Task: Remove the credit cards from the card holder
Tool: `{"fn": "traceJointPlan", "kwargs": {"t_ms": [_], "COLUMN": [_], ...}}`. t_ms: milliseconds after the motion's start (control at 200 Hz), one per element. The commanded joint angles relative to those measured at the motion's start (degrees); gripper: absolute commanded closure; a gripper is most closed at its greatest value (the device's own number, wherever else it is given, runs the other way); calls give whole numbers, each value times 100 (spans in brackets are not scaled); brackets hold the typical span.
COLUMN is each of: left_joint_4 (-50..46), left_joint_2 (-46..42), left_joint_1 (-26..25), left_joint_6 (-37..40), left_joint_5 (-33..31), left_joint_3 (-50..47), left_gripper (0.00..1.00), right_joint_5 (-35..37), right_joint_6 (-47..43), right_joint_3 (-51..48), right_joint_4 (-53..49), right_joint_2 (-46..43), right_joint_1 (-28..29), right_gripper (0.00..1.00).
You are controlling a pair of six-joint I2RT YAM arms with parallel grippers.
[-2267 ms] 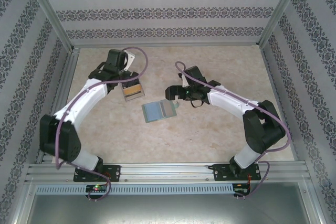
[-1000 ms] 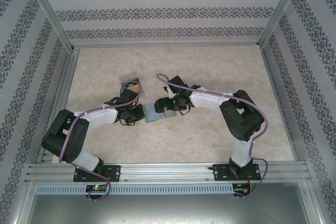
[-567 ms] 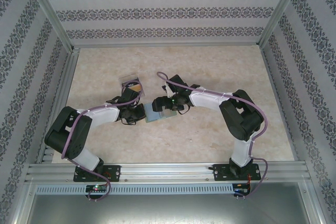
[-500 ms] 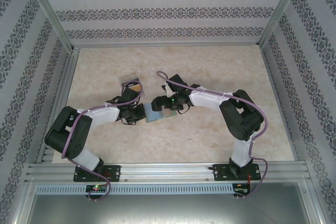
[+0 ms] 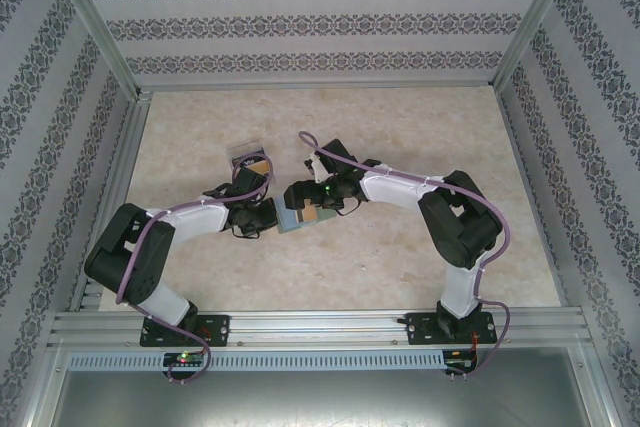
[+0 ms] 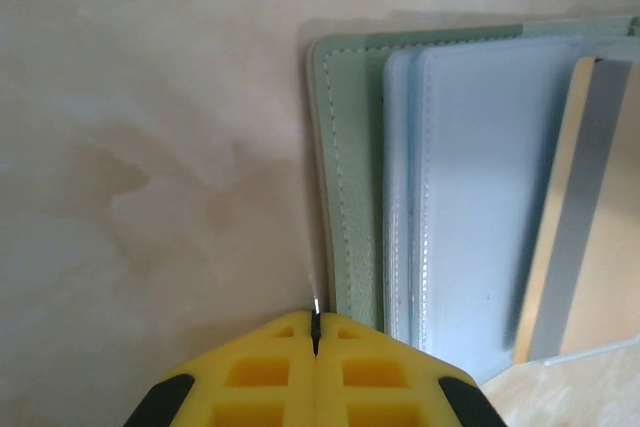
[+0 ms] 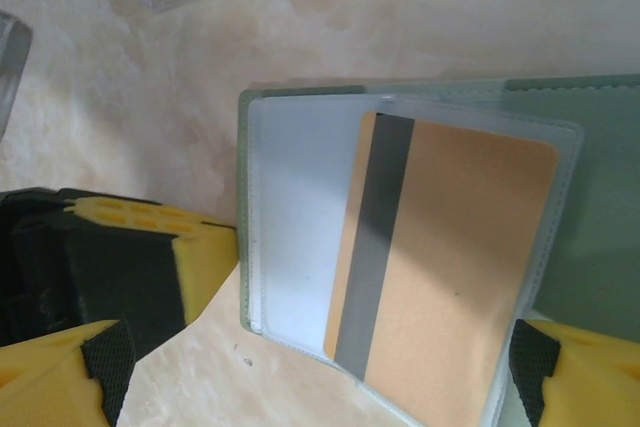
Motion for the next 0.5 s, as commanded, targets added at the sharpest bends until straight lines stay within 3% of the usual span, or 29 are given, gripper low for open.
{"fn": "traceJointPlan", "kwargs": {"t_ms": [0,160,245,495], "left_joint_4": [-528,-486,-259,549], "left_joint_2": [-368,-549,-536,-131], "left_joint_1": [-72,-80,-85,-134], "left_joint_6": [140,24,-133,-708], "left_joint_5": [-292,-67,207,708], "left_joint_3": [172,328,392,431], "left_gripper": [97,89,73,72], "right_joint_5": [300,576,660,1124], "right_joint_6": [-118,-297,-367,-542], "right_joint_3": [144,138,129,29], "right_joint_4": [-202,-348,-386,-524], "right_joint_2": [-68,-74,-51,-268], "right_joint_1": [37,-7,-26,-99], "right_gripper": [6,25,35,47]}}
